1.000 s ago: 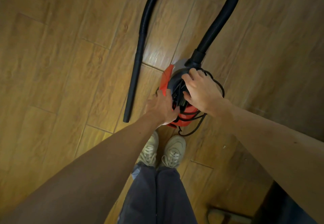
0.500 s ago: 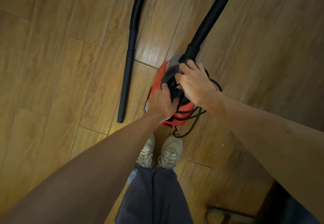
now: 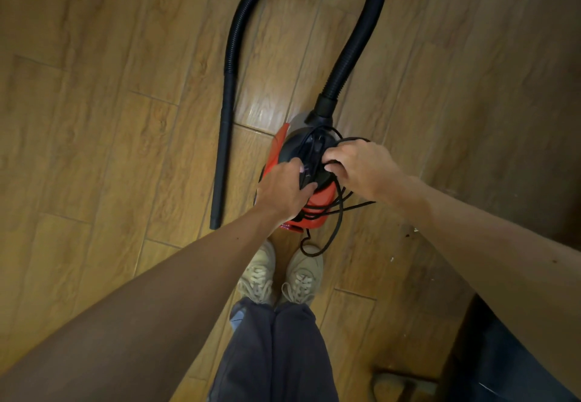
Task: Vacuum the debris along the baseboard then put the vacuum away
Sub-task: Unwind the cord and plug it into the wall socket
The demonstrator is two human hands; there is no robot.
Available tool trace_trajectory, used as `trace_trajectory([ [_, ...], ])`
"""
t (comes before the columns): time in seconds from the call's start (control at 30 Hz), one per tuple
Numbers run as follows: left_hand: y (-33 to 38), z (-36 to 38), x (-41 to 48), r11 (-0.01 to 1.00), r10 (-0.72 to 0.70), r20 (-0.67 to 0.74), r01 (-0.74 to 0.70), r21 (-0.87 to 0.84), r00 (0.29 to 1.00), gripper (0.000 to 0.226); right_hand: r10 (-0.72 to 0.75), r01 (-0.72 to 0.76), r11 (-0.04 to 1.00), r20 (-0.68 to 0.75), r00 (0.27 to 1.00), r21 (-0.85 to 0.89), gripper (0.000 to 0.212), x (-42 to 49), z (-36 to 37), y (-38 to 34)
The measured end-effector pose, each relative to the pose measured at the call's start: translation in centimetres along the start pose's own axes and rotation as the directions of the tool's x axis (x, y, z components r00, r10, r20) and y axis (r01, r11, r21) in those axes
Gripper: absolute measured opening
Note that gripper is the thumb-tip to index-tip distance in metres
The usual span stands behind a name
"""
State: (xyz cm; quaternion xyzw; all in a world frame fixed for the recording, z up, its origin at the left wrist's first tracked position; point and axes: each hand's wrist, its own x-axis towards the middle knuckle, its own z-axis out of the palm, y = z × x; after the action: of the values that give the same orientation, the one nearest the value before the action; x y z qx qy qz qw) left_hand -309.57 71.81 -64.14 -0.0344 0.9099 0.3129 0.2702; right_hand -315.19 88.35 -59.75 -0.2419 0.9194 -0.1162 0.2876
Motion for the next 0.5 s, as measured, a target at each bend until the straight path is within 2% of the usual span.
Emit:
trace_trajectory([
  [0.13,1.3,-0.7,-0.2,1.000,-0.014,-0.002,0.014,-0.003,1.000,0.015,0.115,-0.114,0.993,0.062,0.991,-0.011,0.015,-1.2,-1.0,-0.3],
  [0.23,1.6,-1.5,-0.2,0.995,-0.100,-0.015,0.101,0.010,0.995,0.020,0.192,-0.190,0.981,0.158,0.969,-0.026,0.011,-1.8,-1.6,-0.2],
  [0.33,1.8,-2.2,-0.4,0.993,-0.091,0.072,0.096,-0.061,0.993,0.019,0.212,-0.235,0.956,0.137,0.968,0.176,0.005,-2.5,-2.6,0.0],
  [0.43,2.8,-2.6,-1.4,0.969,-0.076,0.153,0.109,-0.221,0.985,0.018,0.292,-0.276,0.868,0.025,0.956,0.414,0.001,-3.5,-4.4,-0.5],
  [0.5,4.2,-2.9,-2.3,0.925,-0.064,0.159,0.118,-0.360,0.985,0.015,0.340,-0.262,0.814,-0.060,0.939,0.519,0.012,-4.2,-5.8,-1.0],
])
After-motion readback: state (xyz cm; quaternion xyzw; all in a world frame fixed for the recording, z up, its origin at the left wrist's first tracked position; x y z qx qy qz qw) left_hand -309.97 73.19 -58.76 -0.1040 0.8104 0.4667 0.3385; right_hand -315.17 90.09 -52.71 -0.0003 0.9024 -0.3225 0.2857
